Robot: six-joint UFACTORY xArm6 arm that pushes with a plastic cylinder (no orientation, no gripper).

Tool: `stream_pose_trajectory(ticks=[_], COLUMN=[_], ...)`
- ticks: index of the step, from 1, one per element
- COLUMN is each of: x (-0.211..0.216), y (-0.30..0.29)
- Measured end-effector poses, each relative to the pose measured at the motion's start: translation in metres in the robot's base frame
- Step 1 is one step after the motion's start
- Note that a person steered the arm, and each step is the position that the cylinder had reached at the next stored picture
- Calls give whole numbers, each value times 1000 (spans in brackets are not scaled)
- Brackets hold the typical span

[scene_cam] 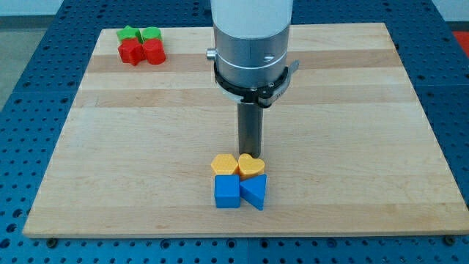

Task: Push the blue cube to the left side

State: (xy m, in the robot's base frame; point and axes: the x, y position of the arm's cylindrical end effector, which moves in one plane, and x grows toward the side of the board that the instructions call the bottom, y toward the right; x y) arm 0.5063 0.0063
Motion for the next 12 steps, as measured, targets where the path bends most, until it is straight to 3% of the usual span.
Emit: stream_pose_trajectory(ticks=[2, 3, 4, 5, 8, 12], x=[-17, -35, -32, 2, 113, 107], y=[-12, -58, -123, -153, -108, -46])
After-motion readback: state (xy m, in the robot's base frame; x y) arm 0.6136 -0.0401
